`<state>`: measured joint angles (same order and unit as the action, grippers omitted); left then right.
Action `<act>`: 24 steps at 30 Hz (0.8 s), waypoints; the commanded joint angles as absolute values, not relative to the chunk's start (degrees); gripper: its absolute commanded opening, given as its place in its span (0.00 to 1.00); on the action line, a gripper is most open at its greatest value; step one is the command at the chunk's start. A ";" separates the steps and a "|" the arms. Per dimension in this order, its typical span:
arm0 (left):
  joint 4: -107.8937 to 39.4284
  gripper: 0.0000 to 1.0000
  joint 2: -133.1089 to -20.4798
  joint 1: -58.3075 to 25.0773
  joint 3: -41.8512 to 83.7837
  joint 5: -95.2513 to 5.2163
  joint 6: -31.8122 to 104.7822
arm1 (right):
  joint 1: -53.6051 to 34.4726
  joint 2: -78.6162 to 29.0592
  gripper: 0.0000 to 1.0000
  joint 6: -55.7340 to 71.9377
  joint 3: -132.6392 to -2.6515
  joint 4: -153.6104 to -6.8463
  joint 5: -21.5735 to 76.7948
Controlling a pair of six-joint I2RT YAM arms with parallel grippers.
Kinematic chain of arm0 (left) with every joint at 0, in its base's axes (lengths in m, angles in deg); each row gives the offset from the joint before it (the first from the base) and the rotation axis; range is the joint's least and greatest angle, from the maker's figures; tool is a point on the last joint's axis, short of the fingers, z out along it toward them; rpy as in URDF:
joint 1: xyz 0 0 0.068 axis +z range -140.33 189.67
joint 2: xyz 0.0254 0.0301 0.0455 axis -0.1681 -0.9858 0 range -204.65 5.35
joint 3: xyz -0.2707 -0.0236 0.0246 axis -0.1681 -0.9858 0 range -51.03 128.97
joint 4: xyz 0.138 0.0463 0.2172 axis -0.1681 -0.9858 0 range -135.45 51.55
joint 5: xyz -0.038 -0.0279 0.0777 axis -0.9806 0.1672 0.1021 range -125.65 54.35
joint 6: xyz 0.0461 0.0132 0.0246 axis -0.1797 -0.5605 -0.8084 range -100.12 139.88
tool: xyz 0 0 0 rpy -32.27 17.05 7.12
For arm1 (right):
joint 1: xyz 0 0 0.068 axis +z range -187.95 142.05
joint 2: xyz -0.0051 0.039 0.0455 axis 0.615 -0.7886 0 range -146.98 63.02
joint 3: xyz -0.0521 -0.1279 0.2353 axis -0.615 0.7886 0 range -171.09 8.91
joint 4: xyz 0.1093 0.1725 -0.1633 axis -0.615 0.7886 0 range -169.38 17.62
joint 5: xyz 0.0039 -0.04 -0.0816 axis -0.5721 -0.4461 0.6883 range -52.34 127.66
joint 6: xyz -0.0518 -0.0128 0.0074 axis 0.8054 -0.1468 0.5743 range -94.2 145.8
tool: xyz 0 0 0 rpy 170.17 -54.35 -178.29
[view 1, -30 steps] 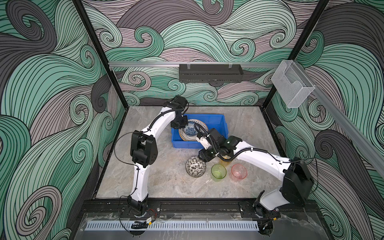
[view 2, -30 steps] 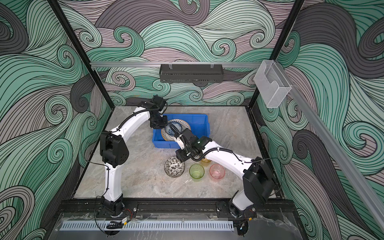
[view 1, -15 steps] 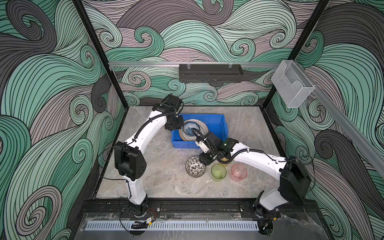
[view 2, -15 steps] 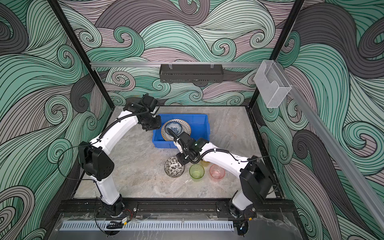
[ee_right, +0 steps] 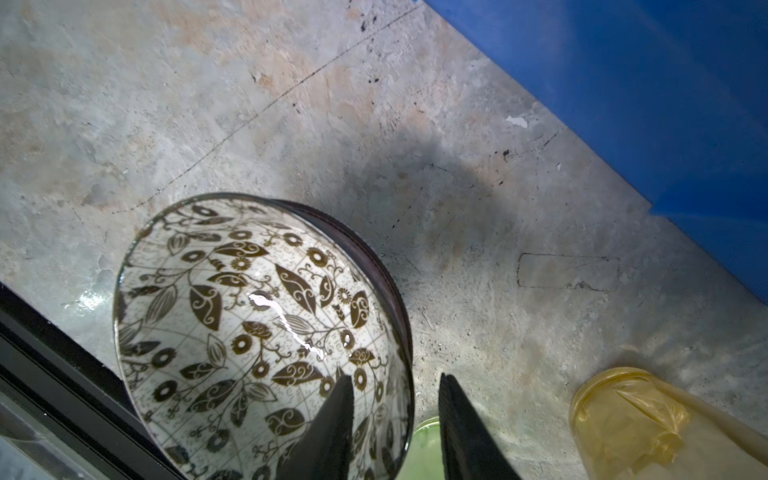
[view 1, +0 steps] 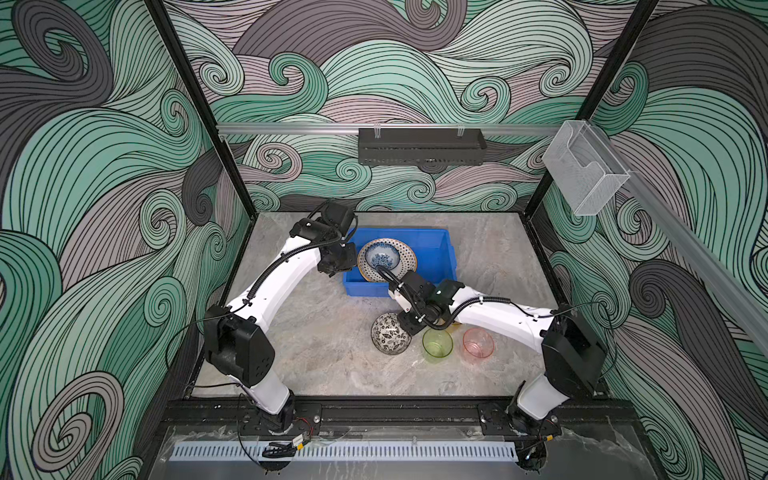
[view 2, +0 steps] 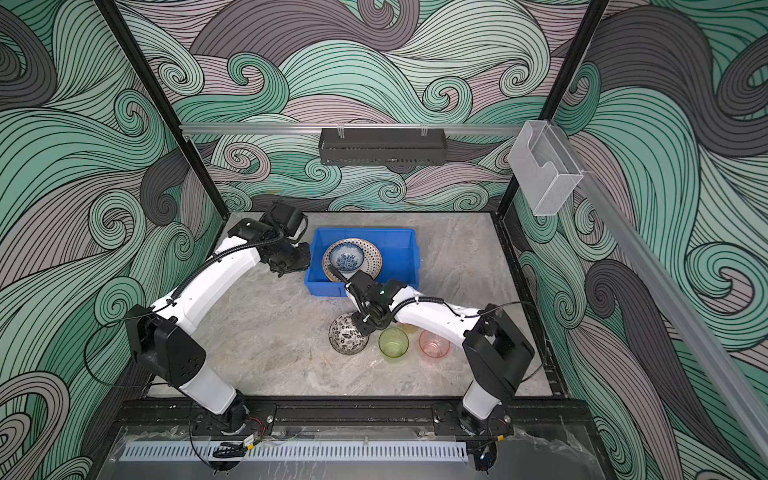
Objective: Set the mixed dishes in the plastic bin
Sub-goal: 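Grip the brown leaf bowl rim with the right gripper while the left withdraws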
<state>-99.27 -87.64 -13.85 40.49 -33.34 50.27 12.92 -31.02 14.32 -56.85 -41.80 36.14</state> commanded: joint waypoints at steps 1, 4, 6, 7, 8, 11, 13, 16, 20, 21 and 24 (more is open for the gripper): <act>-100.15 0.24 -84.98 -13.42 39.23 -30.69 51.31 | 13.46 -32.74 0.33 13.33 -57.64 -40.40 37.64; -100.38 0.24 -83.93 -13.40 38.35 -30.07 51.68 | 13.86 -33.48 0.29 12.97 -58.11 -40.08 38.21; -100.33 0.24 -83.22 -13.35 37.83 -29.68 51.87 | 14.10 -33.98 0.27 12.82 -58.37 -39.86 38.35; -100.33 0.24 -82.95 -13.37 37.60 -29.46 51.87 | 14.16 -34.17 0.27 12.71 -58.49 -39.71 38.64; -100.33 0.24 -82.66 -13.44 37.40 -29.25 51.81 | 14.32 -34.31 0.25 12.63 -58.66 -39.54 38.93; -100.23 0.24 -81.89 -13.27 36.72 -28.71 51.73 | 14.60 -34.58 0.21 12.26 -58.86 -39.20 39.67; -100.07 0.24 -81.46 -13.35 36.17 -28.53 51.70 | 14.70 -34.51 0.20 12.05 -59.08 -39.08 39.94; -100.03 0.24 -80.98 -13.30 35.33 -28.31 51.79 | 14.82 -34.23 0.20 11.70 -59.45 -39.06 40.11; -99.83 0.24 -80.52 -13.24 34.40 -28.18 51.79 | 15.09 -34.01 0.17 11.64 -59.93 -38.81 40.57; -99.86 0.24 -80.39 -13.19 34.27 -28.09 51.86 | 15.14 -34.15 0.16 11.65 -60.00 -38.82 40.50; -99.80 0.24 -80.09 -13.18 33.75 -27.91 51.79 | 15.26 -34.70 0.10 11.74 -60.33 -38.28 40.36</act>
